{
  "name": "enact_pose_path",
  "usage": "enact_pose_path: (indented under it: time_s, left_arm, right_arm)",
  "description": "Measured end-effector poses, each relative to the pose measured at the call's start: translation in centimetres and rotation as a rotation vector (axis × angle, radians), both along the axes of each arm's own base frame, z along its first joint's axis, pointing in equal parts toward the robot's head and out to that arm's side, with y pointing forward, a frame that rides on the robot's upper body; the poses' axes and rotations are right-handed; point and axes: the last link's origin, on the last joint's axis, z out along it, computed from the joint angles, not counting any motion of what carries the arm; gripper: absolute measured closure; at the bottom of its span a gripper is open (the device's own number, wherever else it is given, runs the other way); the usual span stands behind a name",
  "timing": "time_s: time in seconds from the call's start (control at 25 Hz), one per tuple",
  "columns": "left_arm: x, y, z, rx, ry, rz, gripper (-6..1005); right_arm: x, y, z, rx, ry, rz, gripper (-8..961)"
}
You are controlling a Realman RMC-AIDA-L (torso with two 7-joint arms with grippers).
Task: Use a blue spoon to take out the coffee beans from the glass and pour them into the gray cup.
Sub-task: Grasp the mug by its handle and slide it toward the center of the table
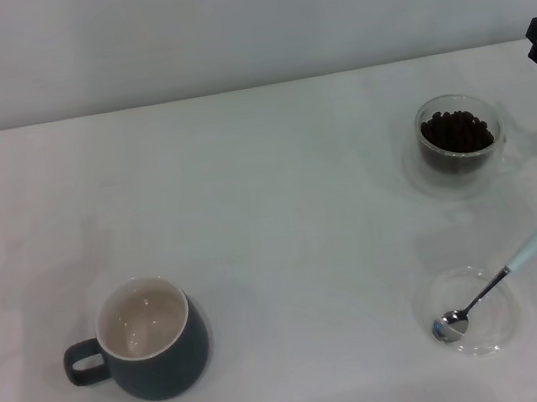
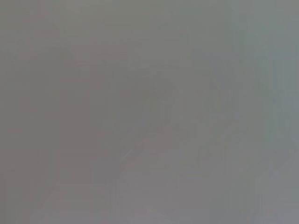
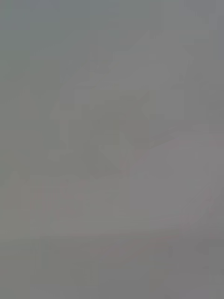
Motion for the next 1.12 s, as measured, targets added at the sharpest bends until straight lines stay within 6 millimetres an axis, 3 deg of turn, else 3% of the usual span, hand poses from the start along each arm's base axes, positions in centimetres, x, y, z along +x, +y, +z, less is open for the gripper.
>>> enact_pose_path:
  time_s: [0.68, 1.12]
  left_arm:
    - [-0.6, -1.0, -0.3, -0.011, 0.005, 0.019, 114]
    - [-2.2, -5.7, -1.1, -0.054, 0.031, 0.025, 115]
  right_arm:
    - [0.0, -0.1, -0.1, -0.002, 0.003, -0.002, 78]
    - [0.5, 0.4, 0.3, -0.007, -0.019, -0.029, 77]
